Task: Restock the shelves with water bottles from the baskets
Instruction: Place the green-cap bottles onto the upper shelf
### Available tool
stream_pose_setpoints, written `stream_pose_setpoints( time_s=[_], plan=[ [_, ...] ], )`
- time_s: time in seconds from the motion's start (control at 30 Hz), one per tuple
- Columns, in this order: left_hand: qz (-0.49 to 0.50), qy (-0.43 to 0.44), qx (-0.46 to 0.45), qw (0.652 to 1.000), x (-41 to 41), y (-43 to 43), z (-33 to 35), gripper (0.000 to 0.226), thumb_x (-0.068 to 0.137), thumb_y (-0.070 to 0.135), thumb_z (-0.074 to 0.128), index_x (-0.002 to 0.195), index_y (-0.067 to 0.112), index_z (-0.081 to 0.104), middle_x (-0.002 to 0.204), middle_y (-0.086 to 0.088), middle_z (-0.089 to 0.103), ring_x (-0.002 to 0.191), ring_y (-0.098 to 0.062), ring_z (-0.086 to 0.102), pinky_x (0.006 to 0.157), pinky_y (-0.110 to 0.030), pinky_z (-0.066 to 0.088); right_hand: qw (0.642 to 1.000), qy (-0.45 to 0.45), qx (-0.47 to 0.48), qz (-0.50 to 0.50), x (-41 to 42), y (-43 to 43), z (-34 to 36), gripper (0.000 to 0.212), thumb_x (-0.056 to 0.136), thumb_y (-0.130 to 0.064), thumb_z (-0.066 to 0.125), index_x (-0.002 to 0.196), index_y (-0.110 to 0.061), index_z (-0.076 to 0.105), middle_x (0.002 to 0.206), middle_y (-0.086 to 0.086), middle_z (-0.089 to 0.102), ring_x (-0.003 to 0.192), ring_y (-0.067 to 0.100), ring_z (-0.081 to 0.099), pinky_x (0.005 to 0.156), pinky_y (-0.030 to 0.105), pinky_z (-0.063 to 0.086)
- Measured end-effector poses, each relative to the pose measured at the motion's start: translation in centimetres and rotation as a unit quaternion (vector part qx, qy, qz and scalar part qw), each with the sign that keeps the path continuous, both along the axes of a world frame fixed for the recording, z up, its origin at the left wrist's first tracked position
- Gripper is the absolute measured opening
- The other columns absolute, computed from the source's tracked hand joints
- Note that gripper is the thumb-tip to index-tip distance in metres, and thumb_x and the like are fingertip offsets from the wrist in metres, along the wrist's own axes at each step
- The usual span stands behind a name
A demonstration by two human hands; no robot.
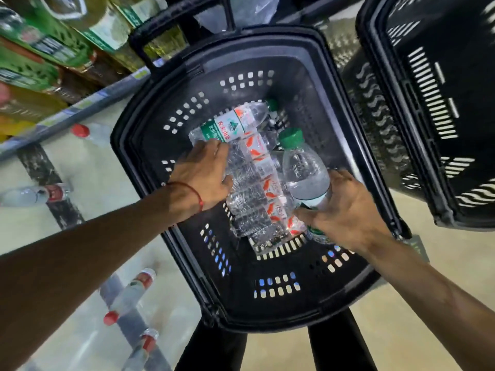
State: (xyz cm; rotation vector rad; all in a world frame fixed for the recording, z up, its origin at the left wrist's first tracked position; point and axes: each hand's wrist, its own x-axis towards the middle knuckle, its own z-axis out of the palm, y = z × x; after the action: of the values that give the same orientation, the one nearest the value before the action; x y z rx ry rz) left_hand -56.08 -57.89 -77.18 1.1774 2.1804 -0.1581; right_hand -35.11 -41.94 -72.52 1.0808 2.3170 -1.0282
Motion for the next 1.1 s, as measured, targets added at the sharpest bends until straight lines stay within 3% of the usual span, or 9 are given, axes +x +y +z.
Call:
stream_pose_setpoints(
  time_s=[0.23,0.4,0.5,0.6,0.7,0.8,0.93,1.0,1.1],
  plan=[
    [0.095,0.024,0.013,0.995,-2.8,4.0,-9.9,0.099,0.086,0.032,0.078,0.159,0.007,0.016,0.159,-0.016,0.028,0.146,-0.033,0.030,0.117,-0.049,0.036,0.999,0.025,-0.027,0.007,-0.8,0.8,-4.0,0.064,0.067,-0.047,0.092,0.119,-0.021,0.065,0.109,-0.010,0.065,0.115,0.011,0.056,0.108,0.027,0.046],
    [0.129,0.102,0.023,0.986,-3.0,6.5,-13.2,0.070,0.086,0.039,0.077,0.136,0.009,0.040,0.137,-0.017,0.039,0.127,-0.037,0.040,0.098,-0.053,0.046,0.999,0.025,-0.027,0.005,-0.3,0.9,-7.4,0.068,0.059,-0.059,0.088,0.114,-0.027,0.064,0.105,-0.015,0.064,0.112,0.009,0.058,0.105,0.014,0.043],
    [0.136,0.003,-0.007,0.991,-3.2,4.9,-18.5,0.085,0.078,0.066,0.072,0.137,0.014,0.040,0.140,-0.018,0.044,0.125,-0.037,0.050,0.097,-0.058,0.051,0.997,0.031,-0.070,-0.023,0.5,1.0,-7.9,0.072,0.064,-0.053,0.092,0.124,-0.024,0.064,0.113,-0.011,0.066,0.108,0.004,0.060,0.089,-0.008,0.032],
    [0.254,-0.095,0.094,0.958,-3.4,1.6,-24.2,0.107,0.058,0.100,0.054,0.144,0.037,0.041,0.158,-0.014,0.040,0.132,-0.030,0.053,0.103,-0.049,0.052,0.996,0.031,-0.084,-0.023,0.8,1.1,-7.0,0.076,0.064,-0.061,0.090,0.126,-0.026,0.063,0.113,-0.014,0.067,0.110,0.000,0.061,0.092,-0.007,0.034],
    [0.254,-0.135,0.066,0.955,-0.5,2.5,-12.0,0.087,0.089,0.046,0.076,0.157,0.016,0.032,0.157,-0.015,0.041,0.128,-0.024,0.055,0.105,-0.037,0.050,0.996,0.046,-0.078,-0.009,0.9,1.3,-5.4,0.085,0.059,-0.076,0.077,0.126,-0.025,0.062,0.113,-0.015,0.069,0.113,0.004,0.062,0.105,0.015,0.047],
    [0.278,-0.110,0.136,0.944,2.2,2.6,-3.4,0.093,0.079,0.031,0.087,0.153,0.006,0.036,0.145,-0.017,0.049,0.131,-0.032,0.051,0.112,-0.040,0.043,0.994,0.073,-0.083,0.001,0.8,1.7,-1.7,0.082,0.063,-0.067,0.085,0.125,-0.016,0.066,0.109,-0.011,0.071,0.111,0.008,0.064,0.109,0.028,0.049],
    [0.394,-0.202,0.201,0.874,5.5,2.5,3.6,0.083,0.076,0.037,0.084,0.144,0.014,0.043,0.133,-0.005,0.060,0.117,-0.015,0.064,0.095,-0.038,0.058,0.995,0.065,-0.080,-0.009,1.7,2.4,4.4,0.059,0.070,-0.049,0.093,0.115,-0.020,0.069,0.103,-0.010,0.068,0.102,0.010,0.066,0.105,0.028,0.052],
    [0.459,-0.258,0.200,0.826,7.2,2.8,7.0,0.071,0.085,0.015,0.082,0.141,0.011,0.040,0.131,-0.006,0.060,0.104,0.002,0.067,0.077,-0.020,0.059,0.991,0.075,-0.103,-0.036,2.4,3.3,7.0,0.046,0.070,-0.043,0.095,0.103,-0.034,0.065,0.102,-0.014,0.068,0.096,0.000,0.067,0.090,0.018,0.056],
    [0.494,-0.271,0.231,0.793,9.8,2.9,12.0,0.066,0.089,0.012,0.079,0.142,0.010,0.040,0.138,-0.008,0.058,0.124,-0.013,0.062,0.091,-0.021,0.057,0.986,0.087,-0.129,-0.063,3.3,4.6,10.7,0.048,0.067,-0.031,0.097,0.102,-0.025,0.065,0.096,-0.011,0.070,0.078,-0.008,0.068,0.063,0.006,0.052]
  ],
)
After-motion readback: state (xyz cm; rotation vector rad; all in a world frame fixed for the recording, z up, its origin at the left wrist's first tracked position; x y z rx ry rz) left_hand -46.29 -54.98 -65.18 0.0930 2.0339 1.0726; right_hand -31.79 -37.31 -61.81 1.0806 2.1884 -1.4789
